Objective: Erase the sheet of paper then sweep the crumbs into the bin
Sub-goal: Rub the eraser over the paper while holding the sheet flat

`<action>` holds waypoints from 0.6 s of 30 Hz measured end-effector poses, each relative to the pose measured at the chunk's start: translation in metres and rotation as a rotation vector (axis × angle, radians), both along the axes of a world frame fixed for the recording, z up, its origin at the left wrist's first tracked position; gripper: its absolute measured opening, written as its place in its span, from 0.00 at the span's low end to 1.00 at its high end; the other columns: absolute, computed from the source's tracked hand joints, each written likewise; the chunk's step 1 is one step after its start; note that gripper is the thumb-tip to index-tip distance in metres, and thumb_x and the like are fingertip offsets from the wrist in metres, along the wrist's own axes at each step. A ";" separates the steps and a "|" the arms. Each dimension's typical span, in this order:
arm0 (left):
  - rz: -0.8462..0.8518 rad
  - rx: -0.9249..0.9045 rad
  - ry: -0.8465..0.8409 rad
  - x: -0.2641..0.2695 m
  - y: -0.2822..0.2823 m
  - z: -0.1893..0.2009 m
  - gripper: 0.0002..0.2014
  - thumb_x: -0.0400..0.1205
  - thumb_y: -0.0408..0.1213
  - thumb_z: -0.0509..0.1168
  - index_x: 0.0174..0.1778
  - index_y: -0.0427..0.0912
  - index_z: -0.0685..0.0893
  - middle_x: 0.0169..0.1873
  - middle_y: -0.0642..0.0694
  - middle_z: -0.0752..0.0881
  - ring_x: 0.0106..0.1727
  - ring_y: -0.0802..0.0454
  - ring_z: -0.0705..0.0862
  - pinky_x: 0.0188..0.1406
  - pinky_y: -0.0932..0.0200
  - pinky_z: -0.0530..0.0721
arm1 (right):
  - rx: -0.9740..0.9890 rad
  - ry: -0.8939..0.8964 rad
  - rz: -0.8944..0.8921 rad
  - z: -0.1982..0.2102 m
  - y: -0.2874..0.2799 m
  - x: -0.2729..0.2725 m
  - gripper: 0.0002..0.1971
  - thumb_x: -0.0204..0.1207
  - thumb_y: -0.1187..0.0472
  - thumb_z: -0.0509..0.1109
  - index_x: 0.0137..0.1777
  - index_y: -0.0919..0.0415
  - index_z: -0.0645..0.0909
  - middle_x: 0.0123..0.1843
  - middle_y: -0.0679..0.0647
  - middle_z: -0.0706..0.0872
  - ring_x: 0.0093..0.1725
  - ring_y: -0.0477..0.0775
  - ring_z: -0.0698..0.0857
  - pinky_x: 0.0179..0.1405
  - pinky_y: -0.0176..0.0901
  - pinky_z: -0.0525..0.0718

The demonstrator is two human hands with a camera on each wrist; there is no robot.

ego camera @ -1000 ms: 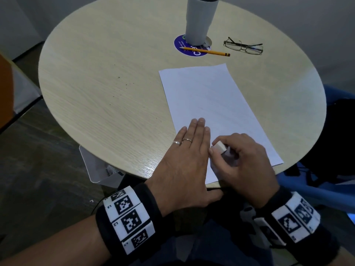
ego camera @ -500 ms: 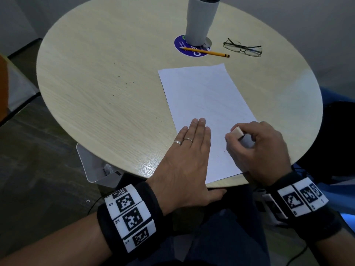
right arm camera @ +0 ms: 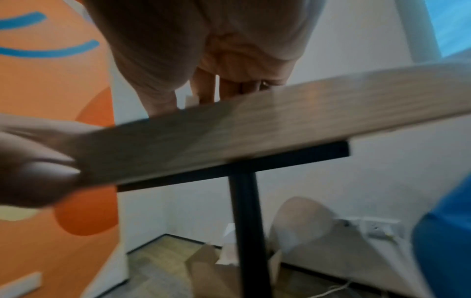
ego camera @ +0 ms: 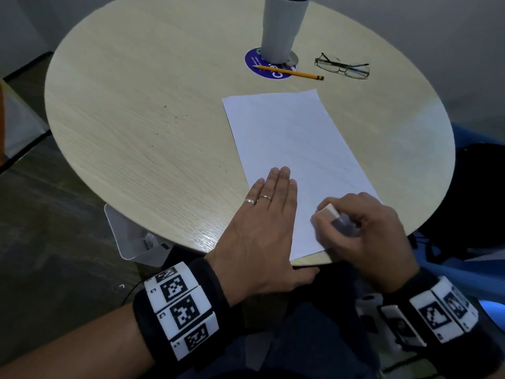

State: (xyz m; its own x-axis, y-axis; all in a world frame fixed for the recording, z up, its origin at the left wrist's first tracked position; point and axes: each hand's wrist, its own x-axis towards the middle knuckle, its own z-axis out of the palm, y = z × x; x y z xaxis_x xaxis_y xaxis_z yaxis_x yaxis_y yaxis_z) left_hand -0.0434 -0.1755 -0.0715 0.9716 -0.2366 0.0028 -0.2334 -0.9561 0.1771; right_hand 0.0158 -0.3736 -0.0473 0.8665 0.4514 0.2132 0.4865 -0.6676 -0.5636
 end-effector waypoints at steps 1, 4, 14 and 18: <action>0.000 0.008 0.005 0.000 0.000 0.000 0.65 0.75 0.80 0.52 0.91 0.27 0.43 0.90 0.28 0.39 0.93 0.35 0.38 0.91 0.37 0.47 | 0.006 0.016 -0.058 -0.001 -0.008 0.007 0.07 0.78 0.51 0.78 0.39 0.47 0.87 0.35 0.44 0.87 0.43 0.53 0.83 0.43 0.57 0.84; 0.000 0.015 0.005 0.000 -0.001 0.000 0.66 0.75 0.81 0.50 0.91 0.27 0.42 0.90 0.28 0.38 0.93 0.34 0.38 0.91 0.36 0.47 | -0.023 -0.047 -0.165 0.001 -0.021 0.018 0.10 0.78 0.49 0.74 0.36 0.48 0.85 0.33 0.47 0.86 0.42 0.56 0.82 0.43 0.59 0.85; -0.011 0.018 0.013 0.000 -0.001 0.000 0.65 0.75 0.81 0.49 0.91 0.27 0.41 0.90 0.28 0.37 0.92 0.35 0.36 0.91 0.37 0.47 | -0.073 -0.082 -0.174 0.003 -0.027 0.007 0.10 0.77 0.45 0.71 0.36 0.46 0.86 0.36 0.46 0.88 0.43 0.53 0.82 0.45 0.58 0.85; -0.007 0.000 0.004 0.000 -0.001 0.000 0.64 0.76 0.80 0.48 0.91 0.28 0.42 0.91 0.29 0.38 0.93 0.36 0.36 0.91 0.38 0.47 | -0.027 -0.020 -0.023 0.003 -0.012 -0.016 0.07 0.76 0.47 0.74 0.39 0.46 0.88 0.35 0.43 0.86 0.41 0.51 0.82 0.42 0.56 0.83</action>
